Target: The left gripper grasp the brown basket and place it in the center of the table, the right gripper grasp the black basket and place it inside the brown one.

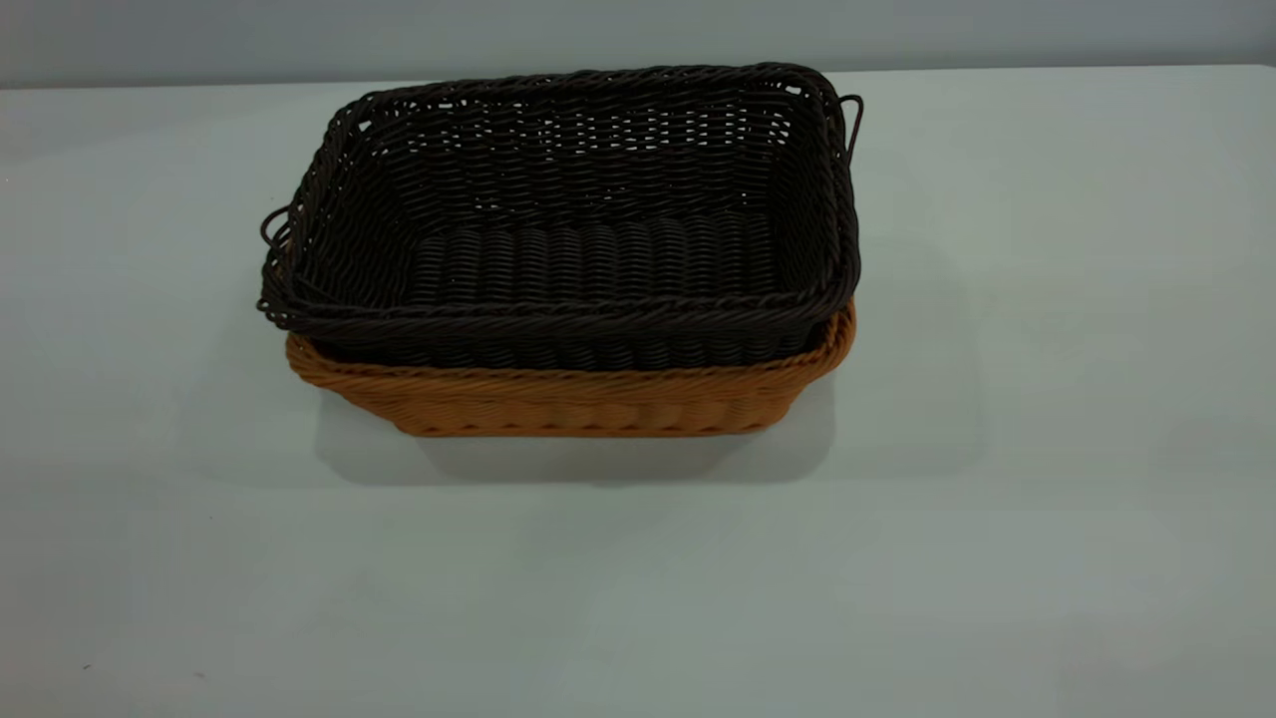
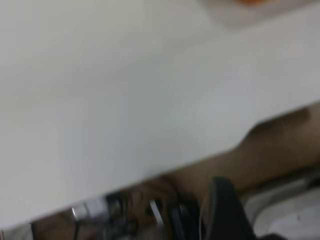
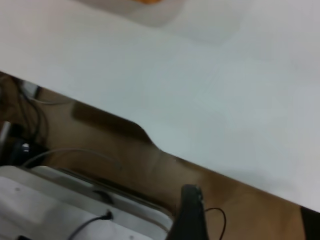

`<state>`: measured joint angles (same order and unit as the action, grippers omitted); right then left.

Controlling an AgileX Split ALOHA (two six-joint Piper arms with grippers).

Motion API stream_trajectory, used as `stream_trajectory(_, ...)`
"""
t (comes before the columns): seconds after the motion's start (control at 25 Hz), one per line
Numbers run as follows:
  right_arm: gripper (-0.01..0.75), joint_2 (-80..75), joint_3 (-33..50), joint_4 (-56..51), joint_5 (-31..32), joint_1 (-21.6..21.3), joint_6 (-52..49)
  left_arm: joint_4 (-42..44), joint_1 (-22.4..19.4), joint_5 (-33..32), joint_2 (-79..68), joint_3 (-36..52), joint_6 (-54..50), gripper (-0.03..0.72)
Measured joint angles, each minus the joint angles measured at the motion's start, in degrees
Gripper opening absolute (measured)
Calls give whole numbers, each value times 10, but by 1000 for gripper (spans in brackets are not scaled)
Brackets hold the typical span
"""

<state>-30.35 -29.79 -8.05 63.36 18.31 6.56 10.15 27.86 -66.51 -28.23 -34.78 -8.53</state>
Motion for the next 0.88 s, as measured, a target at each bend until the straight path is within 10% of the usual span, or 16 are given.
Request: stream_trajectory(0.88, 562, 117, 27, 25, -3, 0, -11, -67, 0, 42, 55, 67, 18, 395)
